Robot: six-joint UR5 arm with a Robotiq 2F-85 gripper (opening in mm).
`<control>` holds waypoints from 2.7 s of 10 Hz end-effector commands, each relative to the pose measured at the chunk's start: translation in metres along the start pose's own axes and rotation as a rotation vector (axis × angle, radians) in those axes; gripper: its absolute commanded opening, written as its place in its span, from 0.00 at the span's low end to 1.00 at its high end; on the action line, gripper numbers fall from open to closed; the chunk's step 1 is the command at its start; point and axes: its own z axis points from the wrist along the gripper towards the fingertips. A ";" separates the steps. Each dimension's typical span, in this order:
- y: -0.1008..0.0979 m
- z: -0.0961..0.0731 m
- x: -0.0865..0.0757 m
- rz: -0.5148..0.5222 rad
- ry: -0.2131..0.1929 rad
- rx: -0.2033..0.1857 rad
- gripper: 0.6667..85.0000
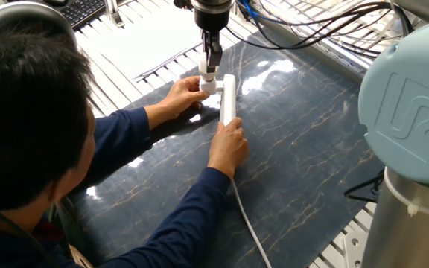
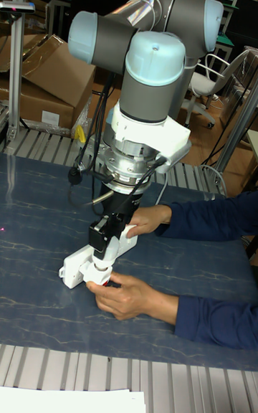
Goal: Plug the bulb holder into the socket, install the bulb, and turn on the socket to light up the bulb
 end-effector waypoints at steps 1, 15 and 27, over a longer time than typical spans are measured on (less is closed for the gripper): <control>0.005 -0.001 -0.003 0.107 -0.007 -0.022 0.00; 0.005 -0.004 -0.010 0.487 -0.027 -0.096 0.05; -0.002 -0.004 -0.019 0.793 -0.053 -0.087 0.24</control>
